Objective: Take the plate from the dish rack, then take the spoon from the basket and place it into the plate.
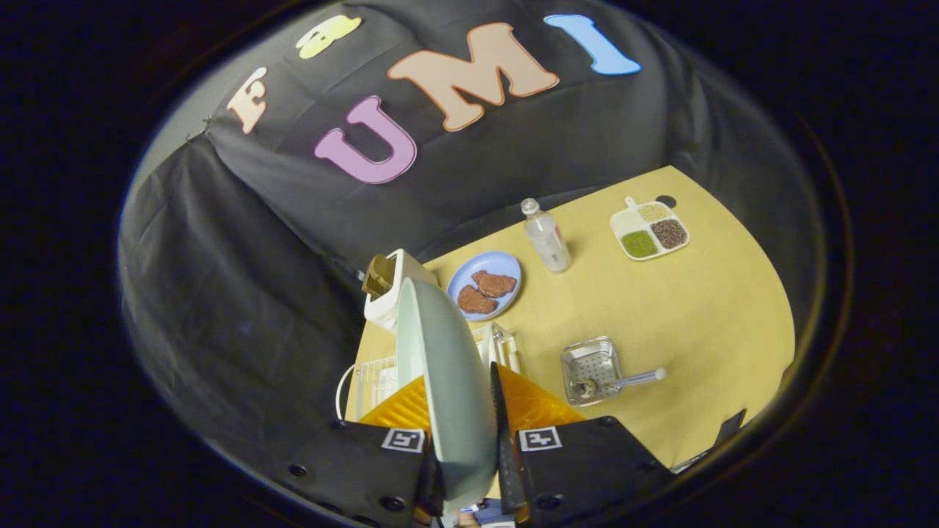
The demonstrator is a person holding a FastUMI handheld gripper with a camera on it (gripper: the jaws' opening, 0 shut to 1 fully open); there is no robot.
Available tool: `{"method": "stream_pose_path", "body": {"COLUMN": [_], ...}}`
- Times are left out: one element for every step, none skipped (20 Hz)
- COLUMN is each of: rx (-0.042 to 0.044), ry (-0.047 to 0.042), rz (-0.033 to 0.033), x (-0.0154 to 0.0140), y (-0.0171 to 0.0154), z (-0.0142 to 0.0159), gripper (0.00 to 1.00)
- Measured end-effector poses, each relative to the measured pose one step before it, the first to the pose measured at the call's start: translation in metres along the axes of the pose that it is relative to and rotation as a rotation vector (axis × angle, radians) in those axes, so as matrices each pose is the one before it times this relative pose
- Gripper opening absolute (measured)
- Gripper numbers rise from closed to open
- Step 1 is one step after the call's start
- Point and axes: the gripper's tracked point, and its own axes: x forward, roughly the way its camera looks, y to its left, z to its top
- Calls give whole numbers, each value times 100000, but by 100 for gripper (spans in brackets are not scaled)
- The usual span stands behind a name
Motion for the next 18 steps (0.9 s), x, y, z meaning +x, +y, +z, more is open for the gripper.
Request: {"method": "stream_pose_path", "body": {"rx": [1584, 1364, 995, 1478, 1473, 1405, 1324, 1492, 2303, 2465, 2388, 2188, 1602, 1648, 2560, 2628, 2155, 1939], "ry": [258, 361, 668, -97, -124, 45, 444, 746, 912, 783, 1066, 680, 776, 618, 450, 634, 685, 505], "rz": [2154, 2507, 2524, 1765, 849, 371, -254, -411, -269, 251, 385, 204, 166, 192, 156, 53, -261, -746], "x": [-761, -829, -838, -598, -522, -563, -351, -234, 90, 245, 199, 391, 441, 433, 357, 603, 500, 450], "y": [-1353, -1100, -1150, -1288, -1488, -1524, -1596, -1395, -1363, -1078, -936, -939, -1020, -998, -859, -927, -943, -912], "z": [-724, -839, -987, -867, -1060, -1039, -1265, -1127, -1063, -916, -886, -678, -702, -590, -340, -259, -358, -187], "gripper": [32, 32, 32, 33, 32, 32, 32, 32, 32, 32, 32, 32, 32, 32, 33, 32, 32, 32]}}
